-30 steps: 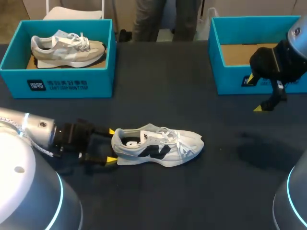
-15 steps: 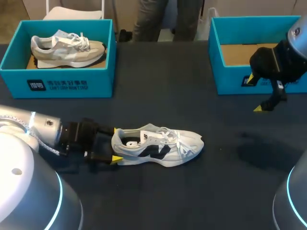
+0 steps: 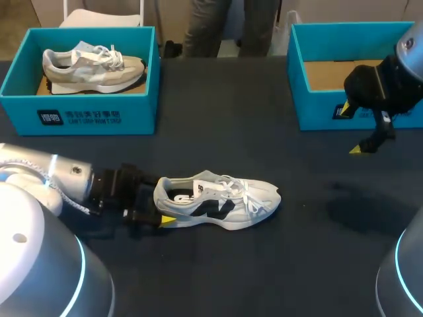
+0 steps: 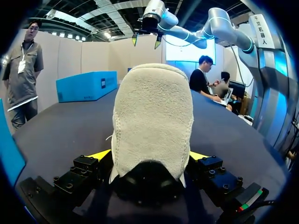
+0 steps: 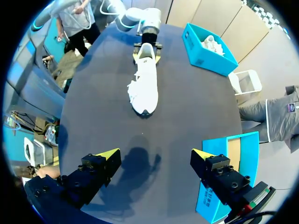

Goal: Take the shoe out of the shoebox, open the shoe tongue, remove and reinsert the insole, then place the shoe into the shoebox

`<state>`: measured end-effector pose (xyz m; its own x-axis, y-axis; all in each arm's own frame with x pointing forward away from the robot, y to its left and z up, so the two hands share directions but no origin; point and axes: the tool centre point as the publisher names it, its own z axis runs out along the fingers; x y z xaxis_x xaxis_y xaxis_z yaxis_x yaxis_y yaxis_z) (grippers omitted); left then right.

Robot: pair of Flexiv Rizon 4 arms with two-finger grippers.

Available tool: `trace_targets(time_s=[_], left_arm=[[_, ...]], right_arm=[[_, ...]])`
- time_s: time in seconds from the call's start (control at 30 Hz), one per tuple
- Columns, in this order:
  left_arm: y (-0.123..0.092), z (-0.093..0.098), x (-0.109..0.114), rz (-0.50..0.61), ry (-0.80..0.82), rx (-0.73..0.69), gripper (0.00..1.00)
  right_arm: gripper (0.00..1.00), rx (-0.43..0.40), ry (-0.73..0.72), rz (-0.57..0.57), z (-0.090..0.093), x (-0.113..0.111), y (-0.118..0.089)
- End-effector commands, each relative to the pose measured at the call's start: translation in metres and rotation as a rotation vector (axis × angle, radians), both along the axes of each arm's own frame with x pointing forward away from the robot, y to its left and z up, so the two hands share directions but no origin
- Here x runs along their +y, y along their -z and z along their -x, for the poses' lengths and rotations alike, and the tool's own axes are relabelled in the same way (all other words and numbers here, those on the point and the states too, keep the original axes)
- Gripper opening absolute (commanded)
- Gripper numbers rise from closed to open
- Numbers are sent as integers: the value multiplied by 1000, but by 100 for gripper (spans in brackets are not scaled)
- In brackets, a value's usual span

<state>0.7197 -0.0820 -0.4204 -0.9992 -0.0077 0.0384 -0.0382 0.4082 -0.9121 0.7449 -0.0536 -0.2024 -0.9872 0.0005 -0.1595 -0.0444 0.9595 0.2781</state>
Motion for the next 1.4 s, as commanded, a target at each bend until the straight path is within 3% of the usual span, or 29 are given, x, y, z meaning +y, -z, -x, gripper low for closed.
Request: trace_targets(time_s=[0.03,0.2,0.27,0.3,0.33,0.4,0.43,0.47,1.3,1.33,1.37,1.4], left_arm=[[2,-2,-4,-8,-1,2,100],[9,-5,-4,-26,-7,1,95],[10,-5,-3,-31,-10,3,84],[11,-5,-3,-33,-10,3,75],[12,-5,-3,-34,-10,3,52],[13,-6,-3,-38,-10,4,39],[12,-6,-3,-39,-11,5,14],[12,-5,-3,-40,-12,7,0],[8,-3,0,-40,-4,26,0],[8,-3,0,-40,-4,26,0],[8,-3,0,-40,-4,26,0],[8,-3,0,-40,-4,26,0]], right_arm=[[100,1,1,2,-1,0,1],[100,1,1,2,-1,0,1],[100,1,1,2,-1,0,1],[100,1,1,2,-1,0,1],[100,1,1,2,-1,0,1],[100,1,1,2,-1,0,1],[100,1,1,2,-1,0,1],[100,1,1,2,-1,0,1],[100,1,1,2,-1,0,1],[100,11,5,4,-4,-3,-1],[100,76,64,2,-7,-3,-3],[100,77,88,1,-8,-2,-4]])
